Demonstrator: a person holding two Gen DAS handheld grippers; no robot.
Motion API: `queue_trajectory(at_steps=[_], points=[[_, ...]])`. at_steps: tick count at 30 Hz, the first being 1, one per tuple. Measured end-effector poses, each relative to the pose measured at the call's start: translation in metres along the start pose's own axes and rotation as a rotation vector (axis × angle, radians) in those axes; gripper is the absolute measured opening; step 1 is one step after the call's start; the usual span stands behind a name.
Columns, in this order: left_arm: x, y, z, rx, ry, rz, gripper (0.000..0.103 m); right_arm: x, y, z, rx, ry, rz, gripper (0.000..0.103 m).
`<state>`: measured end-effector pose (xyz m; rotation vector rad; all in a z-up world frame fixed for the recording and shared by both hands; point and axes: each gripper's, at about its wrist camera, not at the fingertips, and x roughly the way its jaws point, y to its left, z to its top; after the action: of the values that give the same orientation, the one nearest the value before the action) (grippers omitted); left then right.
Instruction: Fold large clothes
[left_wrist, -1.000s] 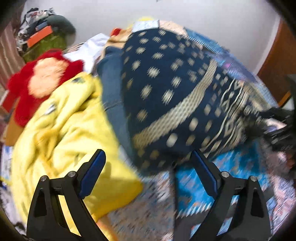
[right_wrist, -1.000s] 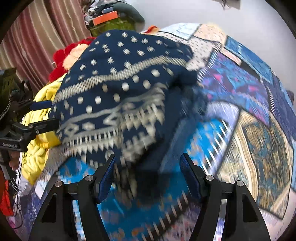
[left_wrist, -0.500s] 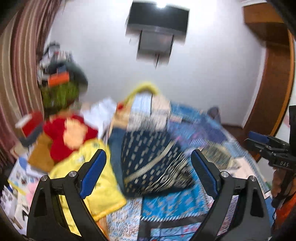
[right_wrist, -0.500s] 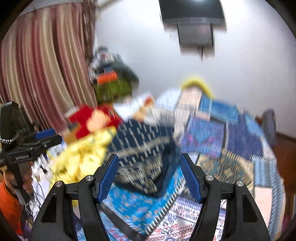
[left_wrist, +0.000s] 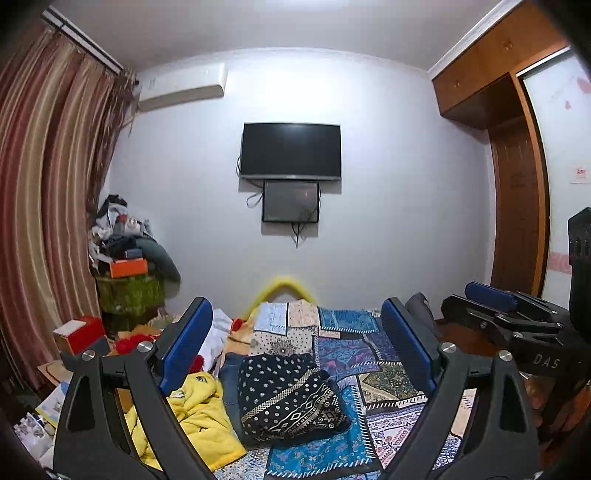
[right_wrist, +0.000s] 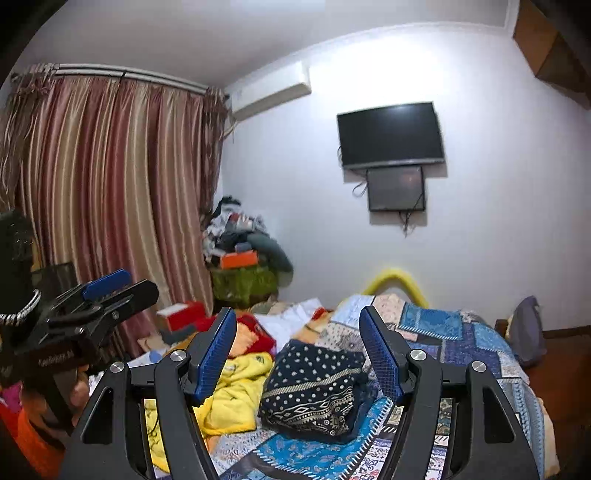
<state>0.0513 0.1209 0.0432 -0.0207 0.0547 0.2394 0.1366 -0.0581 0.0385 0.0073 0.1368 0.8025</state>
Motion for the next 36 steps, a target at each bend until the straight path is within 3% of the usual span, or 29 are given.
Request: queue_trajectory(at_steps=[8,10,14,18,36], points=[[-0.013,-0.008,-0.016,-0.006,0.006,0.052,0.094,-0.026,0.018,-0.012,0.005,-0.003,-0.07,0.068],[-0.012,-0.01,-0.019,-0.001,0.017,0.056,0.097,-0.03,0.018,-0.015,0.011,0.001,-0.088,0.079],[-0.01,-0.011,-0.023,0.002,0.03,0.067,0.101,-0.032,0.019,-0.02,0.014,0.002,-0.114,0.087],[-0.007,-0.01,-0.026,0.0,0.041,0.072,0.102,-0.034,0.02,-0.023,-0.002,-0.01,-0.165,0.103],[-0.003,-0.008,-0.032,-0.022,0.064,0.055,0.103,-0.028,0.016,-0.029,-0.014,0.015,-0.184,0.103]])
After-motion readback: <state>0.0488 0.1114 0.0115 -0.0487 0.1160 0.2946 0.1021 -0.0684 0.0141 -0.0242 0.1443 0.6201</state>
